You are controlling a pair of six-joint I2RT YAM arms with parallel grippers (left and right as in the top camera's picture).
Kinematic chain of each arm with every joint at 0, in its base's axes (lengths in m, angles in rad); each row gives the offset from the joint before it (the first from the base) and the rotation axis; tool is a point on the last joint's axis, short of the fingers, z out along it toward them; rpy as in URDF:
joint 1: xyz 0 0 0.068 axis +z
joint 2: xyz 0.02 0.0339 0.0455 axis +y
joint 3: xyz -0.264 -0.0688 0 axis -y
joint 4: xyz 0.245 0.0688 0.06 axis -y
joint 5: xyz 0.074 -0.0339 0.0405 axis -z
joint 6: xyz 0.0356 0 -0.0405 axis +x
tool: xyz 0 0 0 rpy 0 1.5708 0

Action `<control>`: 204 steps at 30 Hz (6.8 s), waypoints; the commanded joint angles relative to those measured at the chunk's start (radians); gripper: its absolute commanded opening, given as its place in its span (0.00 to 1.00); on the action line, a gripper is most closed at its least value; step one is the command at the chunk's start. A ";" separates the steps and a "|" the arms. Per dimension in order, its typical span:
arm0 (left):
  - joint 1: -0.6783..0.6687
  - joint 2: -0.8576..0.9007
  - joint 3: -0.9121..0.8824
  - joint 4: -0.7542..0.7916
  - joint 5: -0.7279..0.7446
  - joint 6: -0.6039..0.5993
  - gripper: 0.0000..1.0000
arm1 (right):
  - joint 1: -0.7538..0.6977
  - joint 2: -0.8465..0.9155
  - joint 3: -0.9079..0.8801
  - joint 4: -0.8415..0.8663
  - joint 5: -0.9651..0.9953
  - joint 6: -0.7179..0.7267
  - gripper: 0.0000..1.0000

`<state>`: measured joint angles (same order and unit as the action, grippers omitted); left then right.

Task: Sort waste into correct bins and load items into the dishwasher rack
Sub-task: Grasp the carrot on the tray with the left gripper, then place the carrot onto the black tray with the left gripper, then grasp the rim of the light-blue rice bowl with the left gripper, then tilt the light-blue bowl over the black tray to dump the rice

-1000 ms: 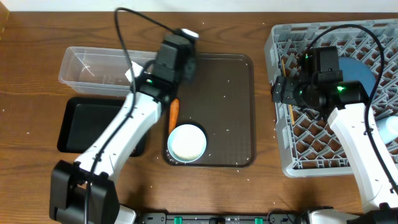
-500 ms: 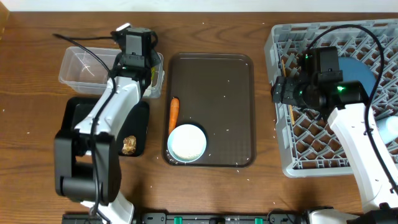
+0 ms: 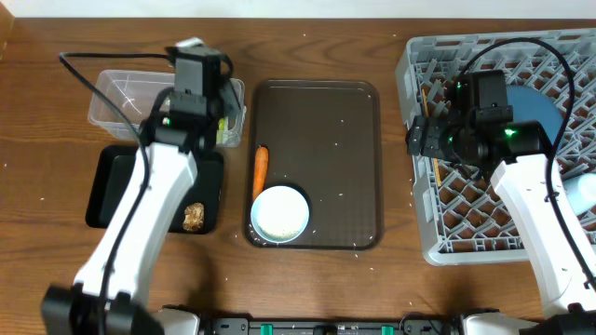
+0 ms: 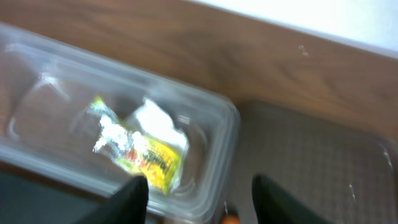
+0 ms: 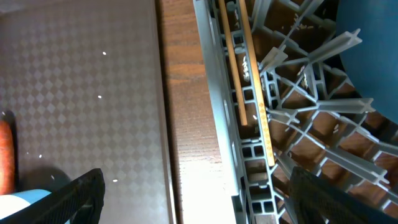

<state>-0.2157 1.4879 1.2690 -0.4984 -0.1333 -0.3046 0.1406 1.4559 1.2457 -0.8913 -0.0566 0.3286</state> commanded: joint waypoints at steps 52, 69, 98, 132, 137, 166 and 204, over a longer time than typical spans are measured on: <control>-0.209 0.277 -0.040 -0.125 0.095 0.172 0.26 | -0.008 0.005 -0.003 0.008 -0.004 -0.011 0.92; -0.108 -0.012 -0.043 -0.393 -0.093 -0.051 0.27 | -0.008 0.005 -0.003 0.014 -0.003 -0.011 0.92; 0.333 -0.148 -0.349 -0.087 0.324 -0.224 0.55 | -0.008 0.005 -0.003 -0.006 -0.003 -0.011 0.93; -0.602 -0.002 -0.382 -0.235 0.241 0.275 0.55 | 0.018 0.005 -0.003 0.030 -0.130 0.035 0.94; -0.626 0.077 -0.382 -0.188 0.239 0.287 0.55 | 0.018 0.005 -0.003 0.031 -0.130 0.034 0.94; -0.622 0.125 -0.317 -0.122 0.166 0.222 0.06 | 0.018 0.005 -0.004 0.027 -0.127 0.033 0.95; 0.716 -0.022 -0.500 -0.064 1.705 0.689 0.06 | 0.018 0.005 -0.004 0.027 -0.127 0.034 0.95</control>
<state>0.4660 1.4410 0.7837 -0.5632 1.3582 0.2077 0.1482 1.4563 1.2442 -0.8646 -0.1867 0.3557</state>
